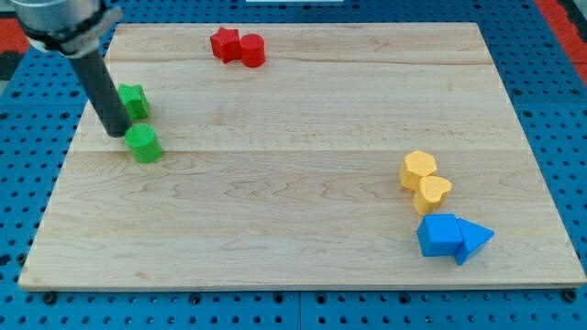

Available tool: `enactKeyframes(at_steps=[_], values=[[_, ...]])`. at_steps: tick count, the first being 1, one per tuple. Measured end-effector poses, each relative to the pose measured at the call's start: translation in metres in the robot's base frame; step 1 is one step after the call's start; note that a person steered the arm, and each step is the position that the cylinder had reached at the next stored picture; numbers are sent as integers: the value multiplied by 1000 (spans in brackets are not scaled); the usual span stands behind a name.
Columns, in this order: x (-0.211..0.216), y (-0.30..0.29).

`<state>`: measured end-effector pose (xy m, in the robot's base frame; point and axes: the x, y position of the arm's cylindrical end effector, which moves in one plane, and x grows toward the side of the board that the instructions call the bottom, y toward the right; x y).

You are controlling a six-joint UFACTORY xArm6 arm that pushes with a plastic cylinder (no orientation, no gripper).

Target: Push the green circle into the group of blocks

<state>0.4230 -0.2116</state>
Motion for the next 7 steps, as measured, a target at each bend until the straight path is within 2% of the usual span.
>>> enactKeyframes(at_steps=[1,2,3,4,5,6,7], values=[[2,21],[24,88],[0,9],[45,58],[47,191],[20,258],[20,182]])
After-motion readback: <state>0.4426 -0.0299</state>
